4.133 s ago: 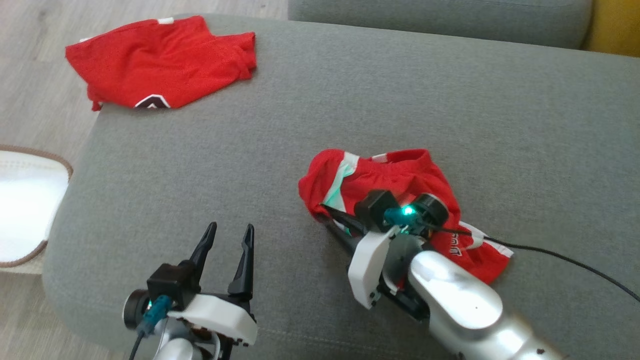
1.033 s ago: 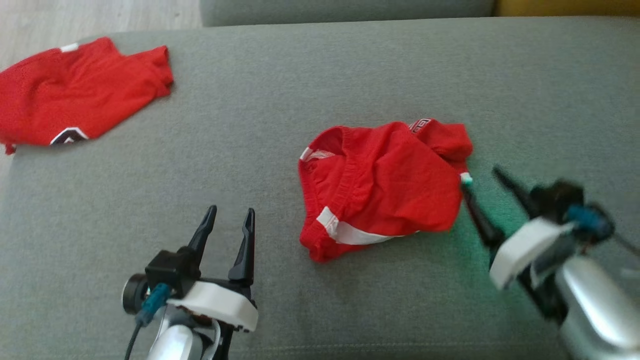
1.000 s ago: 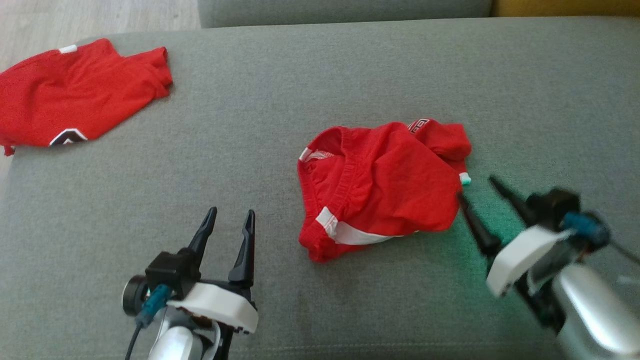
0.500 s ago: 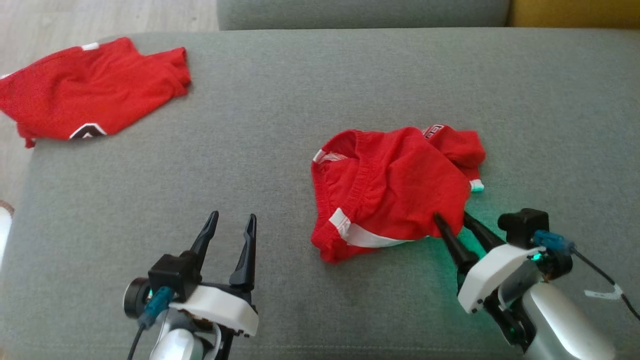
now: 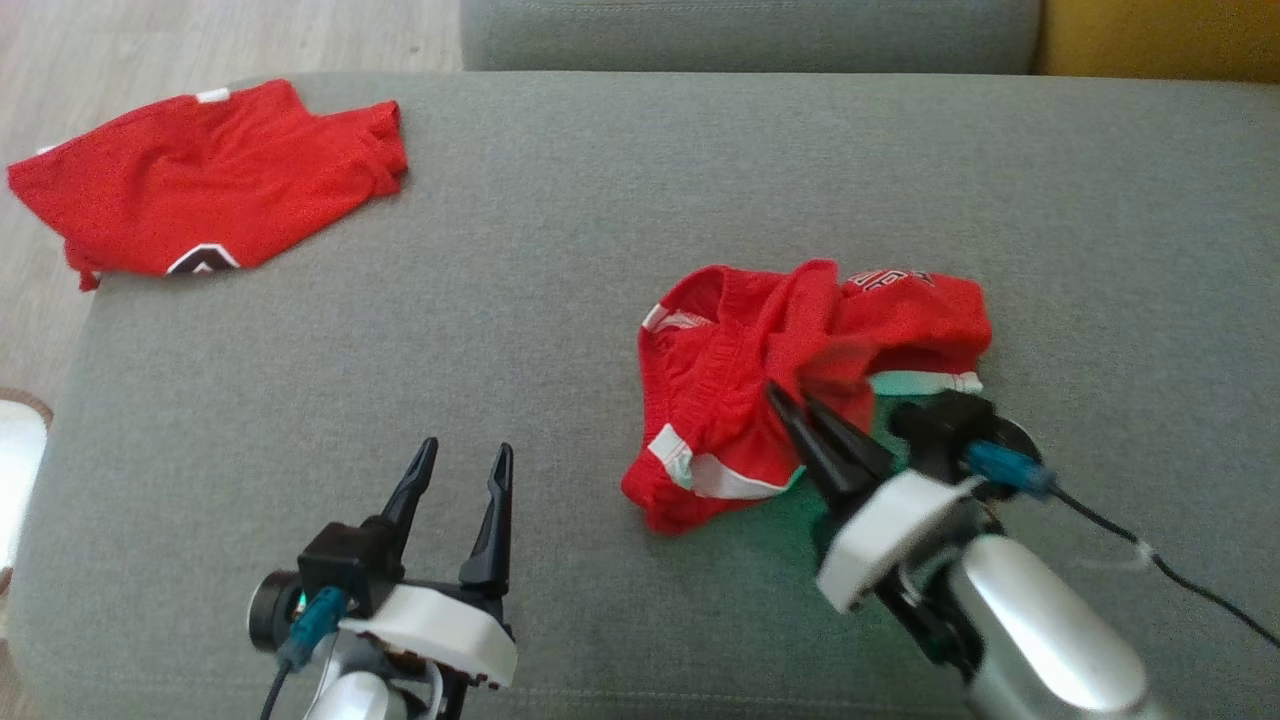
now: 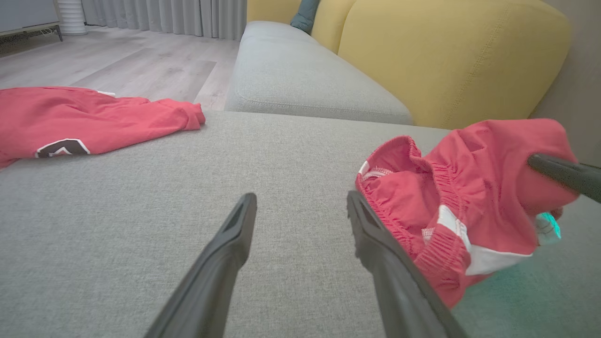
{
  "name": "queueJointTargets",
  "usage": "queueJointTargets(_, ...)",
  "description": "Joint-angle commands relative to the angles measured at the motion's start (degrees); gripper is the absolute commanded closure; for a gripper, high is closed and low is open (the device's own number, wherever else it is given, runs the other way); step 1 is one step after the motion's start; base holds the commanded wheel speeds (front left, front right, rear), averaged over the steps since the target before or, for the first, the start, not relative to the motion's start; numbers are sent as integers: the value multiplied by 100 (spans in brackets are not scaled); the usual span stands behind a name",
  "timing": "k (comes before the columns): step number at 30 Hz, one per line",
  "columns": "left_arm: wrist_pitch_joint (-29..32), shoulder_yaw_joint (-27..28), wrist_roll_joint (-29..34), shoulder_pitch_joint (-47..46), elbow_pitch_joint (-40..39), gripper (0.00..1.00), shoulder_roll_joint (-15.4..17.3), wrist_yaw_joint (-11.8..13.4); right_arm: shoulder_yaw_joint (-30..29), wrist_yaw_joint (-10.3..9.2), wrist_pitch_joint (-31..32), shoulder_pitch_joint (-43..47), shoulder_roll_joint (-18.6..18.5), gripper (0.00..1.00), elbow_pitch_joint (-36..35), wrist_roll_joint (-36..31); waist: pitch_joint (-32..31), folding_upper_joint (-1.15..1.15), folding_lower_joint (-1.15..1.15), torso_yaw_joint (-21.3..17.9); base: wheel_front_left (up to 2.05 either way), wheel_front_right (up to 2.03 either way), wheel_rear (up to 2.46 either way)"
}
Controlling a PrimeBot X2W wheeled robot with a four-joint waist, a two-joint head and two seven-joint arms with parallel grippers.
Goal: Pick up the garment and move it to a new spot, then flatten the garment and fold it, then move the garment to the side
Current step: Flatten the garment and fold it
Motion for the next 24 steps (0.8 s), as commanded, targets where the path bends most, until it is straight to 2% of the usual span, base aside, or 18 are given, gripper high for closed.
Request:
queueJointTargets(1, -71, 195, 35, -173, -210, 0, -8, -3, 210, -5, 19, -462, 187, 100, -115, -47, 30, 0, 0, 63, 0, 0, 0)
queueJointTargets(8, -71, 123, -1, -234, -211, 0, -8, 1, 675, -5, 66, -1228, 646, 100, 958, -104, 113, 0, 0, 336, 0, 0, 0)
queueJointTargets(11, -71, 106, -20, -242, -212, 0, -8, 22, 671, -5, -18, -1476, 736, 100, 1534, -164, 143, 0, 0, 426, 0, 0, 0)
queueJointTargets(15, -71, 123, -33, -232, -208, 0, -8, 40, 703, -5, -168, -1654, 795, 100, 1957, -182, 147, 0, 0, 469, 0, 0, 0)
queueJointTargets(16, -71, 131, -35, -232, -205, 0, -8, 42, 710, -5, -240, -1703, 809, 88, 2058, -171, 148, 0, 0, 474, 0, 0, 0)
queueJointTargets(17, -71, 140, -37, -230, -204, 0, -8, 46, 724, -5, -298, -1742, 821, 54, 2147, -152, 144, 0, 0, 473, 0, 0, 0)
queueJointTargets(18, -71, 154, -37, -225, -202, 0, -8, 52, 754, -5, -357, -1771, 830, 0, 2209, -121, 129, 0, 0, 460, 0, 0, 0)
queueJointTargets(24, -71, 227, -9, -188, -240, 0, -8, 67, 822, -5, -770, -1791, 851, 0, 2120, 198, 87, 0, 0, 249, 0, 0, 0)
